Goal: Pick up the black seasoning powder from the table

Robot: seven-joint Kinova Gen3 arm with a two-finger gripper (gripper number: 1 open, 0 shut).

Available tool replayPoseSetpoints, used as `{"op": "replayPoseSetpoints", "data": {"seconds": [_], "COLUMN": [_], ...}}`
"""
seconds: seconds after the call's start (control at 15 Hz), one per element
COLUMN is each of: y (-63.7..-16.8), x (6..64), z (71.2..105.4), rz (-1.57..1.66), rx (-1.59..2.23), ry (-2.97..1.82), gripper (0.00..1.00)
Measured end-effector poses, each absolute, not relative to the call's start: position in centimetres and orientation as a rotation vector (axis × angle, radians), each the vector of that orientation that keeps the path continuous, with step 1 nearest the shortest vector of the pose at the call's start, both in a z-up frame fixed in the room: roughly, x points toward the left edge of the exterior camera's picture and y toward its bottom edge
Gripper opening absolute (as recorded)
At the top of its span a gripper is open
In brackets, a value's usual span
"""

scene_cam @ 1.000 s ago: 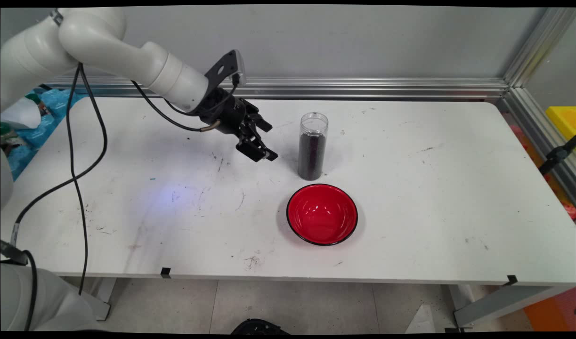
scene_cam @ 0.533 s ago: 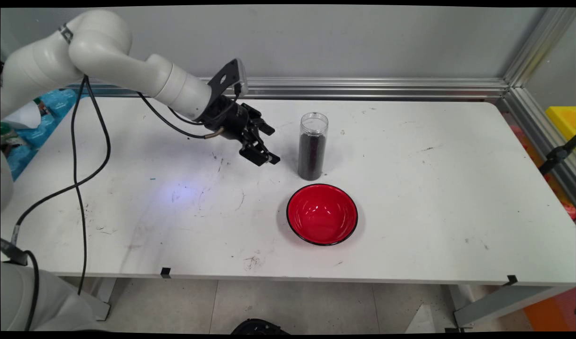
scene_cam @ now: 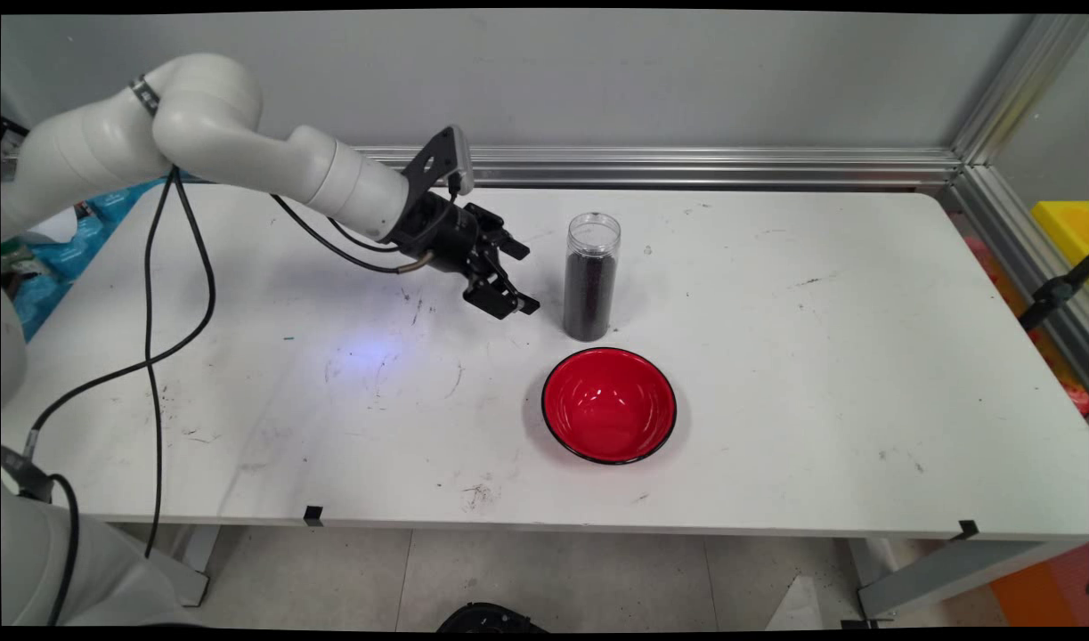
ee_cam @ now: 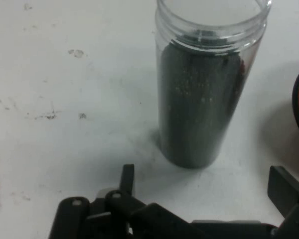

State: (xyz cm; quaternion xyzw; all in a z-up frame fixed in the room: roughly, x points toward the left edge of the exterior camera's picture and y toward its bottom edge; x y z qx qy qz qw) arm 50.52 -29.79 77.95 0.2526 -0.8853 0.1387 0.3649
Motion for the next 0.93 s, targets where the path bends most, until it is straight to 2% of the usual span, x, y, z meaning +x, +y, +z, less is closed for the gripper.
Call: {"op": "replayPoseSetpoints", "data": {"seconds": [0.93], "y": [-32.0], "x": [49.2], "z": [73.7], "rz": [0.349], "rx": [0.637], "ry": [-2.209], "gripper": [1.0]}}
